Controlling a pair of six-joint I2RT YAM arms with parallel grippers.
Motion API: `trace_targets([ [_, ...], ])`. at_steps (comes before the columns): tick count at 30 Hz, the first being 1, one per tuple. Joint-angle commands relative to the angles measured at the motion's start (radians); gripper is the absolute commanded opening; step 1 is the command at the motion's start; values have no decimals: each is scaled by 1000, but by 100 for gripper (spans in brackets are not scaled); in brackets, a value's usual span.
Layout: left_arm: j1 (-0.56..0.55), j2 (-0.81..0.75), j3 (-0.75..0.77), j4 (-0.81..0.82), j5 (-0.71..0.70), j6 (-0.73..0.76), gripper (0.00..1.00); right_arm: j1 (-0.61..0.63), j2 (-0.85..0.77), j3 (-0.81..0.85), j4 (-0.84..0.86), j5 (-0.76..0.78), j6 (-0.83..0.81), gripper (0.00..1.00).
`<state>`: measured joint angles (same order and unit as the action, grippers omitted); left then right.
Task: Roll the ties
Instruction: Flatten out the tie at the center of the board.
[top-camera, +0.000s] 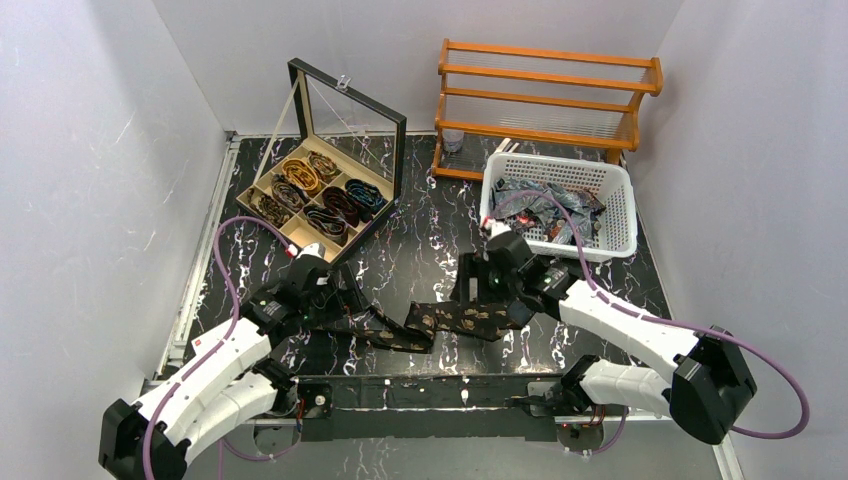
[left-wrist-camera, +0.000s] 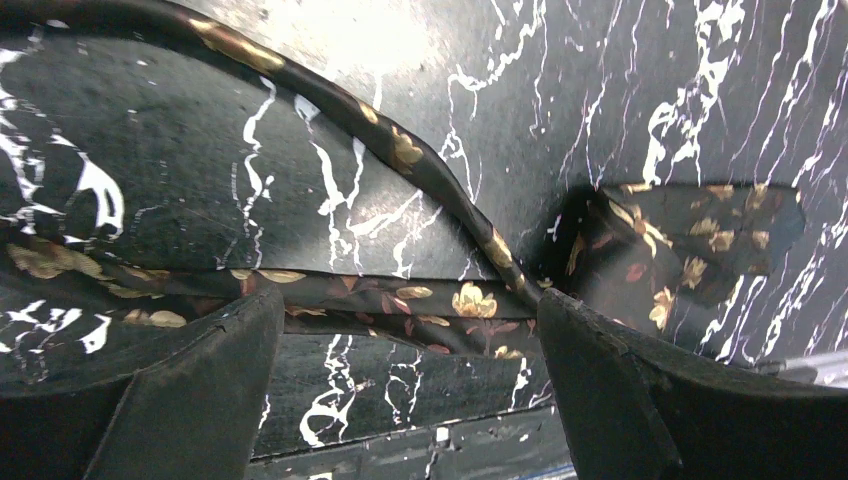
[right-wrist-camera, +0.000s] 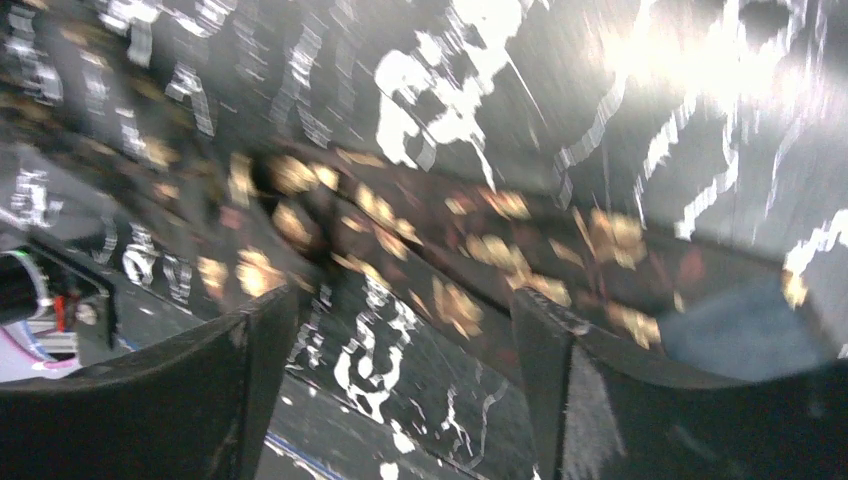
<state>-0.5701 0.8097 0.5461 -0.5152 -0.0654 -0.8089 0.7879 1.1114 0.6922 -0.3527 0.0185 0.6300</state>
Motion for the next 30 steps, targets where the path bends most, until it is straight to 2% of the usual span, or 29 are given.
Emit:
trace_targets([
  [1, -4, 10, 13, 41, 107, 25, 94, 3, -4, -97, -14, -78, 157, 79],
  [3, -3, 24, 26, 32, 126, 19, 93, 4, 40, -88, 7, -89, 120, 78],
  [5, -4, 31, 44, 4, 127, 16, 93, 3, 99, -49, 1, -73, 85, 68],
  [6, -4, 31, 51, -12, 115, 17, 93, 3, 132, -25, -7, -62, 70, 67],
  [9, -3, 33, 81, -60, 52, 21, 94, 3, 254, 58, -146, 116, 85, 57],
  [12, -4, 66, 121, -96, 21, 40, 95, -6, 369, 83, -292, 303, 131, 55],
  [16, -4, 118, 152, -122, 24, 57, 96, -50, 449, 66, -359, 294, 193, 54],
  [19, -4, 144, 156, -136, 45, 77, 96, -99, 417, 17, -381, 269, 251, 54],
  [24, -4, 152, 144, -160, 43, 96, 97, -180, 251, -19, -436, 291, 324, 53],
  [28, -4, 168, 137, -153, 40, 49, 98, -242, 166, 70, -499, 349, 323, 55],
  [30, -4, 166, 139, -154, 29, 23, 98, -252, 151, 162, -517, 378, 240, 58],
])
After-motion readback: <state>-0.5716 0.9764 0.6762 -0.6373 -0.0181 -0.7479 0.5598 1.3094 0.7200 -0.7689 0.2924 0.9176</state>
